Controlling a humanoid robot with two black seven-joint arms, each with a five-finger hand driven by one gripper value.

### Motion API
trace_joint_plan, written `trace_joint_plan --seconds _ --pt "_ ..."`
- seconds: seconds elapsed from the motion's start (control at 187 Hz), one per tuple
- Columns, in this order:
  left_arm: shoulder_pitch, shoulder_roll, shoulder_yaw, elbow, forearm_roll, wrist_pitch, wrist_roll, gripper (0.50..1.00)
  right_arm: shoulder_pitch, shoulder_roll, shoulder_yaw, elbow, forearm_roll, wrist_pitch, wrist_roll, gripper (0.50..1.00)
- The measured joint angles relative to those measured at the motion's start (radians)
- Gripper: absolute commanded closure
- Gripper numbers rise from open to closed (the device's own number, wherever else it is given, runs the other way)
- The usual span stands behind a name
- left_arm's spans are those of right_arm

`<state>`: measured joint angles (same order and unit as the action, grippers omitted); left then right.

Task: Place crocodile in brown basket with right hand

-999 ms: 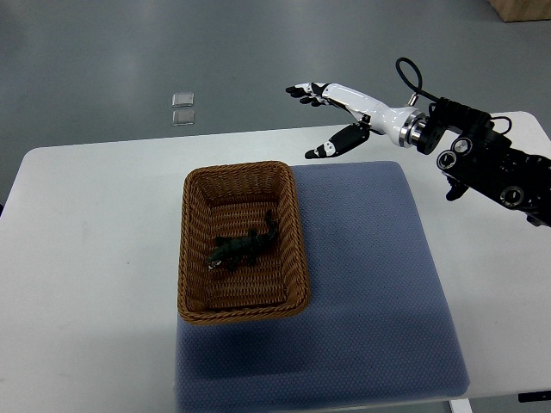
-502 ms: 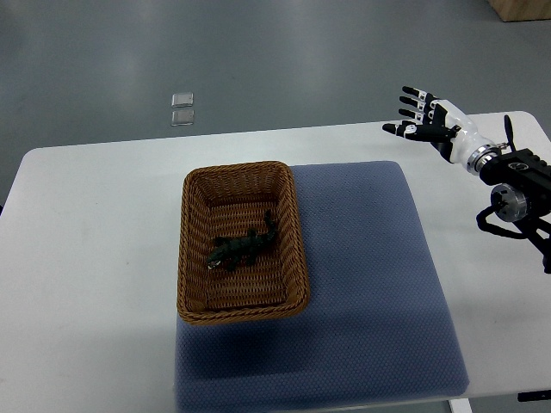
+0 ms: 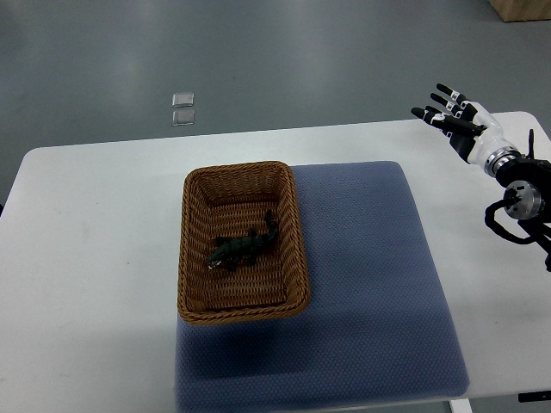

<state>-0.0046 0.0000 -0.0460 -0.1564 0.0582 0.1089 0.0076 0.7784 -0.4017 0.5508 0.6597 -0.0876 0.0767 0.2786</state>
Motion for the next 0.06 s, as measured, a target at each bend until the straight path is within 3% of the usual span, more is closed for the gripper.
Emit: trace_joint_plan --seconds 0.064 --pt "-0.001 0.000 0.000 0.000 0.000 0.000 0.000 0.500 -0.002 0.000 0.000 0.000 -0.001 0.000 0.001 0.576"
